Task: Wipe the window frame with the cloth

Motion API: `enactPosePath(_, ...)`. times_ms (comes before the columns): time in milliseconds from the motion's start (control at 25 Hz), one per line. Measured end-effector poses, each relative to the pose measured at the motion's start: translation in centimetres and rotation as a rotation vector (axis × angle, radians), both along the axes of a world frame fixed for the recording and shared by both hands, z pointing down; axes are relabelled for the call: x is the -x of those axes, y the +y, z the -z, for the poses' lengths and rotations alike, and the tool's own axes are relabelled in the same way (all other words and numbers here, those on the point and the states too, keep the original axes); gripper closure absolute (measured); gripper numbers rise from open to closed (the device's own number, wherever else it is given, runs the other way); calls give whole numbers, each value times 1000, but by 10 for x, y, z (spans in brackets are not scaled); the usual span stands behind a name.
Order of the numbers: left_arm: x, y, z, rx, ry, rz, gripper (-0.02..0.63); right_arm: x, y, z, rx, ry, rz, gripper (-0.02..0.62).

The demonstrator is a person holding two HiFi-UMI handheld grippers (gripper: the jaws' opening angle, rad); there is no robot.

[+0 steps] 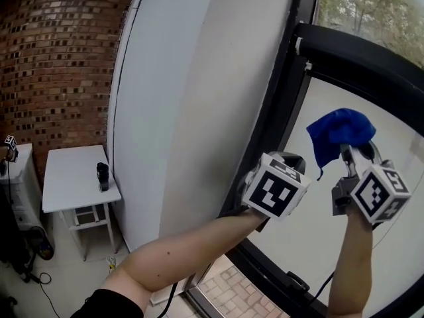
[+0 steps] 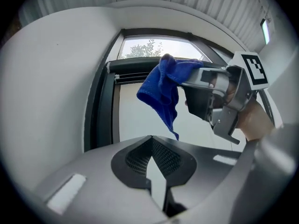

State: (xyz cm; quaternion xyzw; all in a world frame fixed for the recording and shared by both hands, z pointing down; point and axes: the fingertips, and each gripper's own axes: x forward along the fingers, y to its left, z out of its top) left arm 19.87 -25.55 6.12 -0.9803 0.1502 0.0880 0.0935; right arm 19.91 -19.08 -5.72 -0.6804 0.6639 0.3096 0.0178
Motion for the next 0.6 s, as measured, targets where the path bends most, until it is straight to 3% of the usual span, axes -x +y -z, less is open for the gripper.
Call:
enactPosePath(280, 27, -28, 21, -12, 28, 10, 612, 20, -47, 47, -43, 61, -29, 520)
enactPosePath(480, 32, -40, 39, 3, 52, 1, 612, 29, -82, 109, -86, 74, -34, 520)
enactPosePath(600, 32, -47, 62, -55, 66, 38, 612, 29, -100, 147, -109, 95, -35, 520)
